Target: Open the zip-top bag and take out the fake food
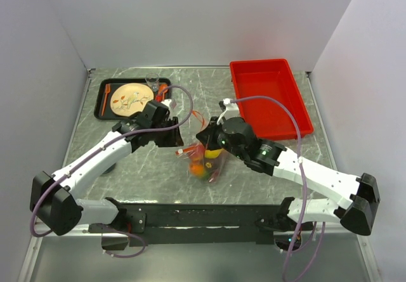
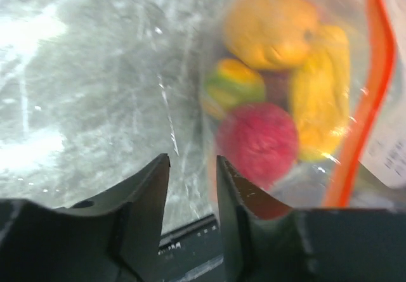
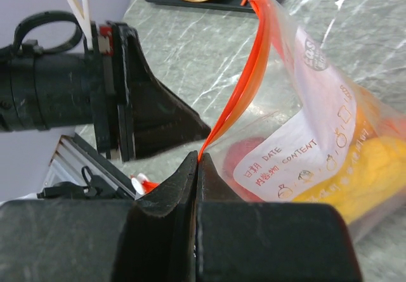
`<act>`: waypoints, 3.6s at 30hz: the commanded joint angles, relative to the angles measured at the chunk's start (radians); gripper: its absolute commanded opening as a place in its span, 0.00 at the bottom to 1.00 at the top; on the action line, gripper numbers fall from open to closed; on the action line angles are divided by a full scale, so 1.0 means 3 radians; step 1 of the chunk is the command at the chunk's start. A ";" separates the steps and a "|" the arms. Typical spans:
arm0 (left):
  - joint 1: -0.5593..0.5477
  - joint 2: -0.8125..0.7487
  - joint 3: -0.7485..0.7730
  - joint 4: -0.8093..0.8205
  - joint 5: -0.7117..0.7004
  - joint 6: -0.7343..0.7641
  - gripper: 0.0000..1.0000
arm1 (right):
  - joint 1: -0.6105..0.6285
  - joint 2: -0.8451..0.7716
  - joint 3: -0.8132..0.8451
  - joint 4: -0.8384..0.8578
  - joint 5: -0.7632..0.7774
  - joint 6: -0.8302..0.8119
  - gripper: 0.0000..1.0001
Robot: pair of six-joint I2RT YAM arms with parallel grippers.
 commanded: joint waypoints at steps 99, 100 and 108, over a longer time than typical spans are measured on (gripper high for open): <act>-0.0304 -0.0945 -0.0561 0.1094 -0.0603 -0.0461 0.01 | 0.0266 -0.0188 -0.0006 -0.0345 0.0576 -0.0206 0.41; -0.0314 -0.0945 -0.0566 0.1104 -0.0614 -0.0481 0.01 | 0.0175 -0.0132 -0.0047 -0.0268 0.0484 -0.0196 0.39; -0.0365 -0.1016 -0.0740 0.1257 -0.0680 -0.0599 0.01 | -0.0041 0.0221 -0.0461 0.0545 -0.0375 -0.0043 0.37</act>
